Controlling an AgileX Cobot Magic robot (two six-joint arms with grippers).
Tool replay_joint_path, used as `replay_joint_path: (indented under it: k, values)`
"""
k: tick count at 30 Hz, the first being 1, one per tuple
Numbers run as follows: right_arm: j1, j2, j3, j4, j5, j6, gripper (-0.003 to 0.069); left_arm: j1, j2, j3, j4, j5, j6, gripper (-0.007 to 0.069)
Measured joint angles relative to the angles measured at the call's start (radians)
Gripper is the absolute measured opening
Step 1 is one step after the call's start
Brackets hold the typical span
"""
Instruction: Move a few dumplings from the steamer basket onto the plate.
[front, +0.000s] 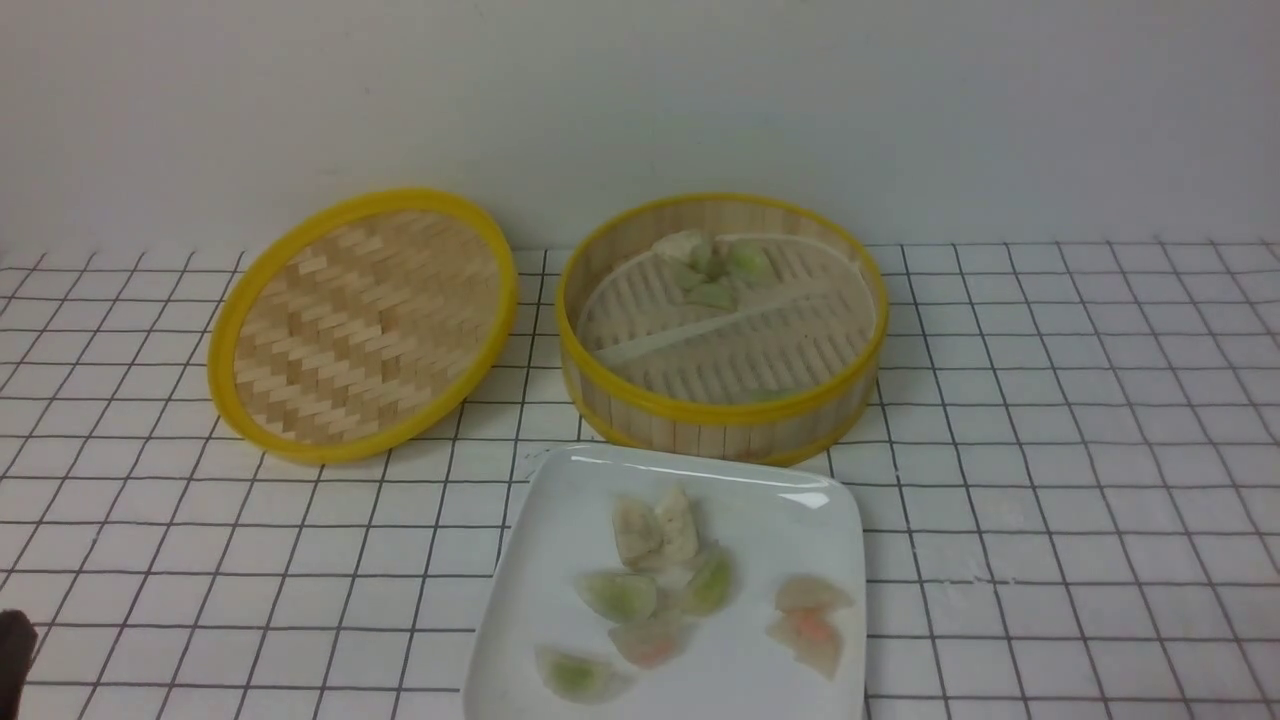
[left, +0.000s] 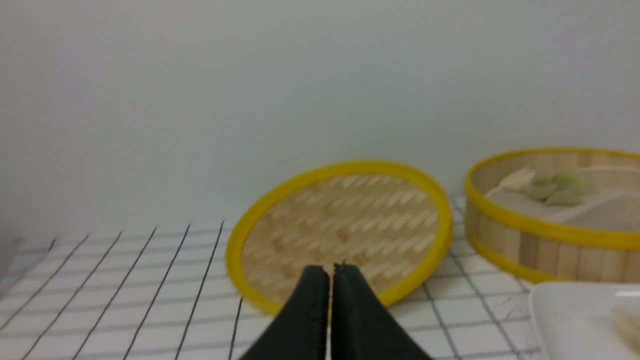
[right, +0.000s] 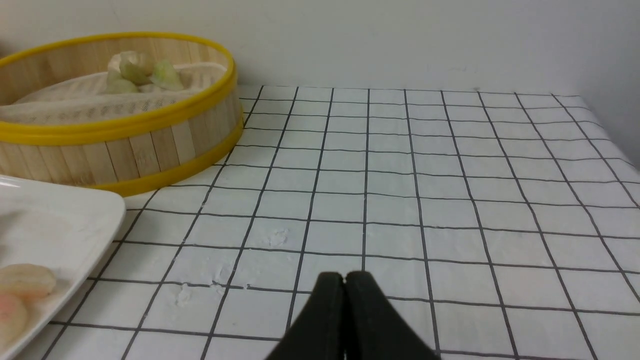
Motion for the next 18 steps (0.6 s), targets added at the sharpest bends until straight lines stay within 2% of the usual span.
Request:
replay_joint_path:
  k: [4,7,18]
  values:
    - [0.000,0.000,0.000,0.000,0.000,0.000,-0.0014,0.028,0.000,0.000,0.040,0.194,-0.002,-0.0006]
    - [0.000,0.000,0.000,0.000,0.000,0.000,-0.0014,0.028,0.000,0.002,0.046,0.279,-0.003,-0.0006]
    - [0.000,0.000,0.000,0.000,0.000,0.000,-0.0014,0.028,0.000,0.002,0.048,0.285,-0.007,-0.0006]
